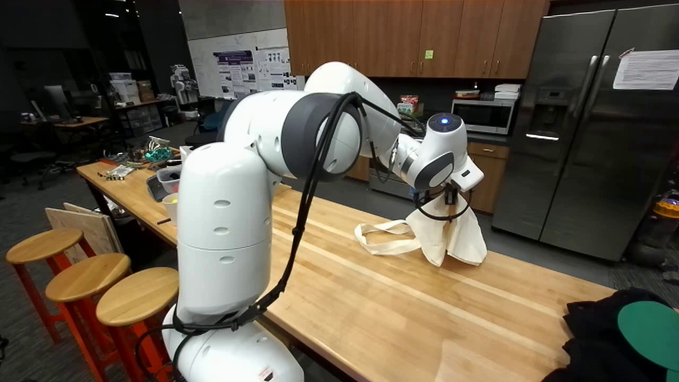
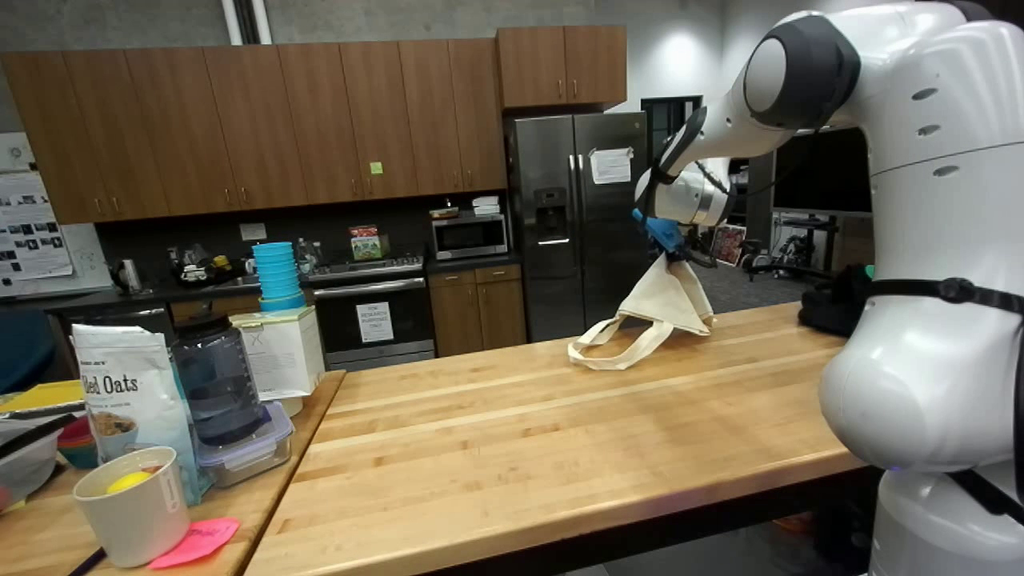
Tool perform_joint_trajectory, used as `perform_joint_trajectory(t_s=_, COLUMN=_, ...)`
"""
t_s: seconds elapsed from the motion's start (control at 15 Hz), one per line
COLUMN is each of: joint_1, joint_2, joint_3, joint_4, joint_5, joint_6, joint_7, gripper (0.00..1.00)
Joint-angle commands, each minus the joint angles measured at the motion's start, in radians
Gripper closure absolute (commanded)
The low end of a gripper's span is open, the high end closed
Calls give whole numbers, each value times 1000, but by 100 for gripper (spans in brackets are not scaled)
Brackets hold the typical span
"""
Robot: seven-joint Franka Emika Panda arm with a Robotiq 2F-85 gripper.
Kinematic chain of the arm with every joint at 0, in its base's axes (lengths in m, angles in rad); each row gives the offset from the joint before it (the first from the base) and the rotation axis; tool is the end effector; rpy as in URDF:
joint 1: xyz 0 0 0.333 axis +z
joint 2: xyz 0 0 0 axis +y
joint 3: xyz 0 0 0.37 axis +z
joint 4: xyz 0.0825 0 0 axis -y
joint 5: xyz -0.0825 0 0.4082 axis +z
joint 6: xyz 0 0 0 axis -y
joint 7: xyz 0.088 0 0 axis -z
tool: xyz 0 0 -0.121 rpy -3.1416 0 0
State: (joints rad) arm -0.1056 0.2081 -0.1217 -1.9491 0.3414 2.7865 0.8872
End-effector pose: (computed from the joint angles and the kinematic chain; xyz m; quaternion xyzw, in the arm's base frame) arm 0.6643 -0.1621 0.4742 -0.7286 0.6049 -0.2601 0.1886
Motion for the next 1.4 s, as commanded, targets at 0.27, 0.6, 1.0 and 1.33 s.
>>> perform_joint_trajectory(t_s=0.27, joint_1=5, joint_2=1, joint_3=7, joint_4=10, joint_5=23, joint_6=-6, joint_7=-16, gripper=96)
perform_joint_trajectory(t_s=0.6, joint_1=5, joint_2=1, joint_3=8, joint_4=12, joint_5=23, joint_6=-7, joint_7=-16, gripper=96)
perform_joint_trajectory(t_s=1.0, joint_1=5, joint_2=1, joint_3=8, joint_4=12, joint_5=24, joint_6=-7, joint_7=-17, gripper=96)
perform_joint_trajectory(t_s=1.33, joint_1=5, joint_2=1, joint_3=8, joint_4=12, joint_5=24, joint_6=-7, joint_7=-17, gripper=96)
